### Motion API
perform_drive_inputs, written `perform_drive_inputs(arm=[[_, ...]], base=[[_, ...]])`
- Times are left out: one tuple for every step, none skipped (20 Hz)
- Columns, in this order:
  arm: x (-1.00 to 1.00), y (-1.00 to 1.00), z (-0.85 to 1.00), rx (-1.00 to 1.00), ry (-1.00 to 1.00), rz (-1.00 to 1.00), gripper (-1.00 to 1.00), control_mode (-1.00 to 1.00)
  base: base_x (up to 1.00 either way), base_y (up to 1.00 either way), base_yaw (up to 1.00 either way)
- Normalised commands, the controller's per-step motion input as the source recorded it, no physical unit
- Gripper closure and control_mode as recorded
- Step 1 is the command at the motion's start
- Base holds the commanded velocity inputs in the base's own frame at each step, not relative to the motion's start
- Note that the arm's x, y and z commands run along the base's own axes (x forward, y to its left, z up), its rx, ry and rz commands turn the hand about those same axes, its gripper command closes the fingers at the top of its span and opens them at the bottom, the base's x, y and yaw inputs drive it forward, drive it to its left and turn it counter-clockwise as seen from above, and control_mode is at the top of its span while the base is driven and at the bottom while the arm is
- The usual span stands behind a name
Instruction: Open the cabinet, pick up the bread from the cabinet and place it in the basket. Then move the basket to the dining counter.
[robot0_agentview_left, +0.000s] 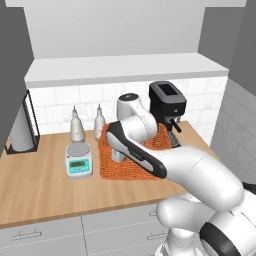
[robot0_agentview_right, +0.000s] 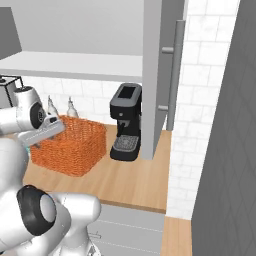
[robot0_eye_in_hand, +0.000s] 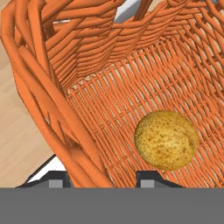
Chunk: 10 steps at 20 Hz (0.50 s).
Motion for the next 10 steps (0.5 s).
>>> perform_drive_inputs(arm=[[-0.32,0.00,0.60,-0.01,-0.03,0.00,1.00,-1.00],[-0.32,0.00,0.60,-0.03,-0.04,0.00,1.00,-1.00],[-0.33,0.00,0.55,-0.05,-0.08,0.00,1.00,-1.00],[-0.34,-0.01,0.54,-0.05,-0.09,0.00,1.00,-1.00],[-0.31,-0.05,0.52,-0.07,-0.12,0.00,1.00,-1.00],[-0.29,-0.12,0.55,-0.05,-0.13,0.00,1.00,-1.00],[-0.29,-0.15,0.56,-0.06,-0.18,0.01,1.00,-1.00],[-0.33,-0.17,0.64,-0.05,-0.18,0.00,1.00,-1.00],[-0.36,-0.18,0.64,-0.03,-0.20,0.01,1.00,-1.00],[-0.34,-0.17,0.59,-0.03,-0.18,0.00,1.00,-1.00]], base=[[0.00,0.00,0.00],[0.00,0.00,0.00],[0.00,0.00,0.00],[0.00,0.00,0.00],[0.00,0.00,0.00],[0.00,0.00,0.00],[0.00,0.00,0.00],[0.00,0.00,0.00],[0.00,0.00,0.00],[0.00,0.00,0.00]])
